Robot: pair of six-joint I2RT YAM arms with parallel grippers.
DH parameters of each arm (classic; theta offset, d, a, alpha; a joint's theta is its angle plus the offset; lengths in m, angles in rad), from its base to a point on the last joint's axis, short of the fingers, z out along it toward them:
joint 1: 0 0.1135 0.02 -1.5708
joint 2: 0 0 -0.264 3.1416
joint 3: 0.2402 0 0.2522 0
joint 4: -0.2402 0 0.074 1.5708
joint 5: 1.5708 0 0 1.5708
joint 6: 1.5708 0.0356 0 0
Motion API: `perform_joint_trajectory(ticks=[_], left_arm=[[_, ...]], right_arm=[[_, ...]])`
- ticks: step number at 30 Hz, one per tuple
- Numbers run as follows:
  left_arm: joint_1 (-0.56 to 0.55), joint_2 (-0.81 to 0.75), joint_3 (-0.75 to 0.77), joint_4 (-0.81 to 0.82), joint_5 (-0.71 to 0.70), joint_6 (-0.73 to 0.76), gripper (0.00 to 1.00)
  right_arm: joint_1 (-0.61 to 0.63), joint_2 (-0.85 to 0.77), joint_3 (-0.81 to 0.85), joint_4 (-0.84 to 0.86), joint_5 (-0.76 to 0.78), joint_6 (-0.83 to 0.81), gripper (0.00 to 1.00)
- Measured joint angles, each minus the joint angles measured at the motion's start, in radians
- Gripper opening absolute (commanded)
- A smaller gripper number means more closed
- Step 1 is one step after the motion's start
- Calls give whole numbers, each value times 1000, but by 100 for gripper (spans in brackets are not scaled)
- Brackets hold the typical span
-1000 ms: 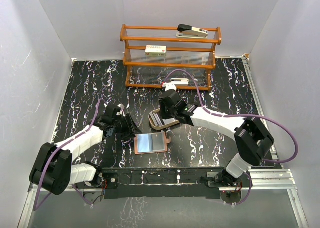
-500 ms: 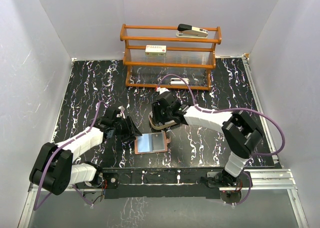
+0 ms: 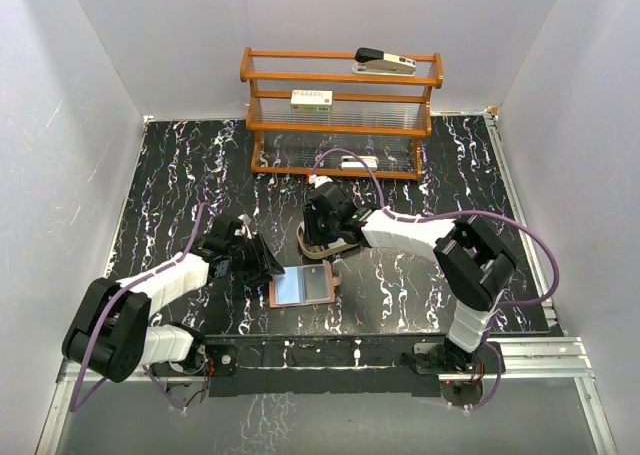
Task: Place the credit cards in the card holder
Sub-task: Pick up the credit card from the storage box.
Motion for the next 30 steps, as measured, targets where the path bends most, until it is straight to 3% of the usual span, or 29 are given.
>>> perform_joint_trajectory(ticks=[22,30], left_arm=[[0,26,-8,45,27,-7,44],[0,27,-8,48,30,-8,44]], right_arm=[[0,-17,0,-3,-6,5,25],[-1,-28,0,-3,-5,6,13]])
